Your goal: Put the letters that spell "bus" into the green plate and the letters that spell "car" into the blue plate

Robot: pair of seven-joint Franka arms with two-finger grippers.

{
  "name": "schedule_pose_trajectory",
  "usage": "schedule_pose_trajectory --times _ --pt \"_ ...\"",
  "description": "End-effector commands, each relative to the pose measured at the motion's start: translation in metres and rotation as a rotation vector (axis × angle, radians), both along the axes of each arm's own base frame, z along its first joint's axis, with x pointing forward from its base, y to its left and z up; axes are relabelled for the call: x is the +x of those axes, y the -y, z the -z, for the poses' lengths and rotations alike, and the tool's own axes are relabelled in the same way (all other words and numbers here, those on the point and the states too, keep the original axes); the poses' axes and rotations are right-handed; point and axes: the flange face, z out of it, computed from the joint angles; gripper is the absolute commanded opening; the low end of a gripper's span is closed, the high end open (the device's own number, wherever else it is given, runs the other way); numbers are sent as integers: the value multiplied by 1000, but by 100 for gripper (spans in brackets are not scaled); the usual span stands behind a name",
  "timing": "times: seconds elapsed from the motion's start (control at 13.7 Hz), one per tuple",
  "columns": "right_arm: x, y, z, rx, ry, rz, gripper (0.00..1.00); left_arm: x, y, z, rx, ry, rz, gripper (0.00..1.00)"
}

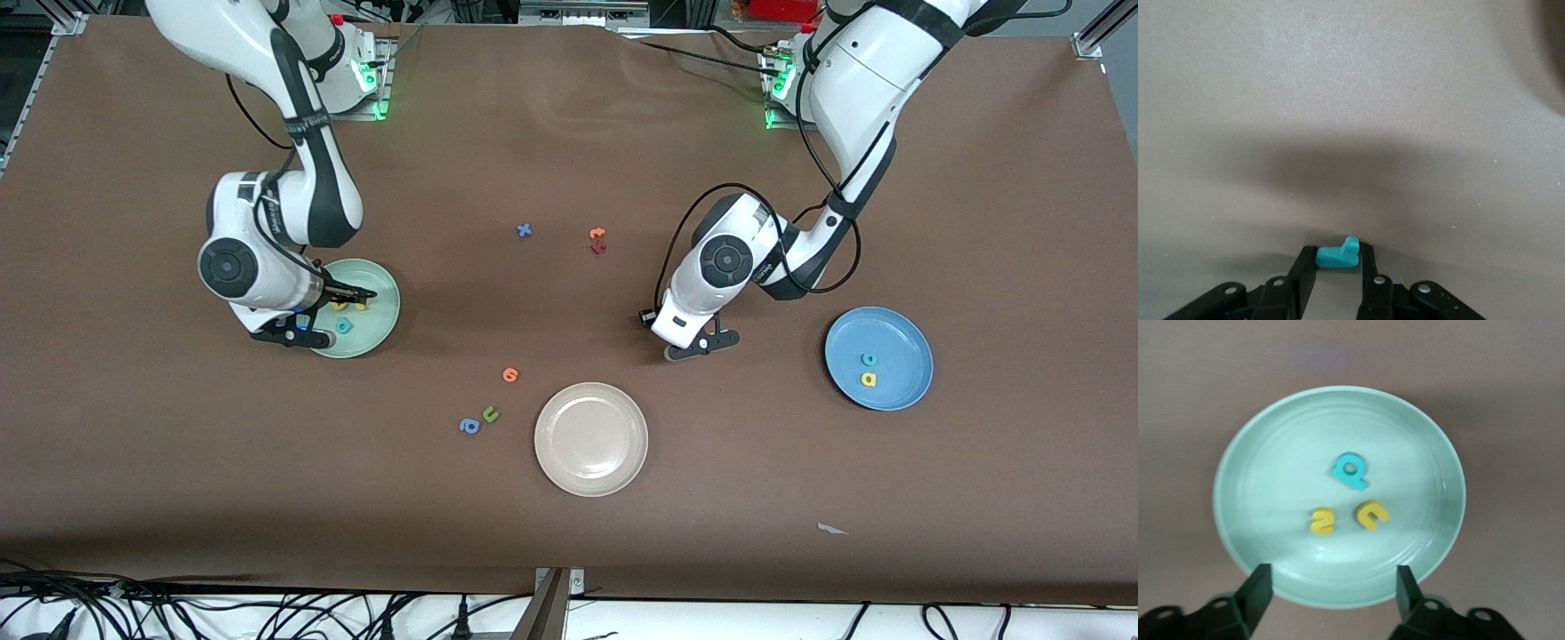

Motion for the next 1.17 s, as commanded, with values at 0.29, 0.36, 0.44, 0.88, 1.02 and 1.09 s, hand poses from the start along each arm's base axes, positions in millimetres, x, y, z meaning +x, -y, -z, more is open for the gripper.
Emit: schedule_pose_trajectory --times 0.29,0.36,0.44,0.88,1.02,1.09 --pt "22 38 -186 63 -35 -45 100 -4 1 2 21 13 14 28" --pt "27 39 -209 42 -9 -99 100 -1 -1 -1 24 17 19 26" --pt "30 41 -224 39 16 -143 100 3 -4 -6 24 23 19 26" --pt "16 92 -299 103 85 -137 100 57 -94 -58 71 31 102 24" --pt "11 80 -308 28 93 -196 100 72 -144 -67 82 3 158 24" --pt "10 79 -307 24 91 -200 100 77 -170 -67 86 -16 183 24"
